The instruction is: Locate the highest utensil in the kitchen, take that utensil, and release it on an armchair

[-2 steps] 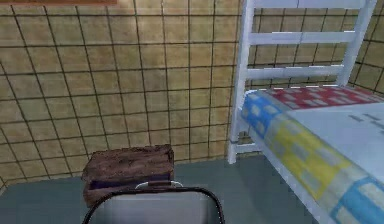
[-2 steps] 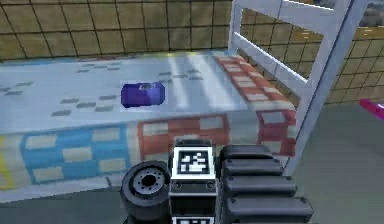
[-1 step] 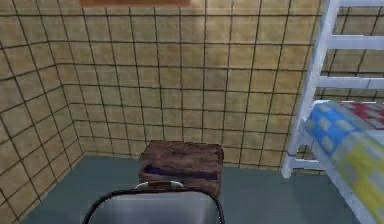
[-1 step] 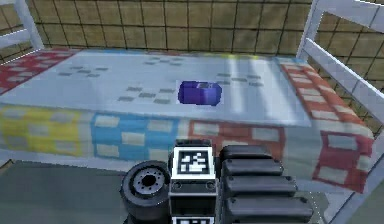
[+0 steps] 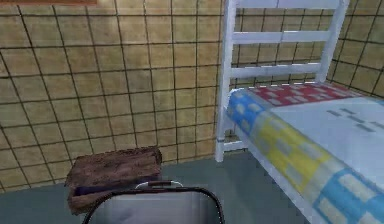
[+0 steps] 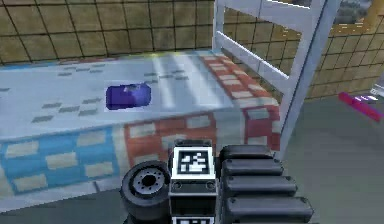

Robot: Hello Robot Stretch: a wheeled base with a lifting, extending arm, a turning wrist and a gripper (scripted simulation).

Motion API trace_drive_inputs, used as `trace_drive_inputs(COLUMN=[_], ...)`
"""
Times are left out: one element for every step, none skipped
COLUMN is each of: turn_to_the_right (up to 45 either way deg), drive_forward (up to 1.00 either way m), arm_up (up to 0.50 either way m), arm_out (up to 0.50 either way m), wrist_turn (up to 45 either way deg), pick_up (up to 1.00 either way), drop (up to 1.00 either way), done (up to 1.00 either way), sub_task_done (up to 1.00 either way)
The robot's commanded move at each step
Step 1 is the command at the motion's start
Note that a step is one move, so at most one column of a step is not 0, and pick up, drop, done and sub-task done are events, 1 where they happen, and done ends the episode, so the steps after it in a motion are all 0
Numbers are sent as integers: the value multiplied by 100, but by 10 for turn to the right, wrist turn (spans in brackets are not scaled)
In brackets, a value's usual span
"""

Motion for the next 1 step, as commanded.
trace_drive_inputs(turn_to_the_right=[-450], drive_forward=[0], arm_up=[0], arm_out=[0], wrist_turn=[0], pick_up=[0], drop=[0], done=[0], sub_task_done=[0])
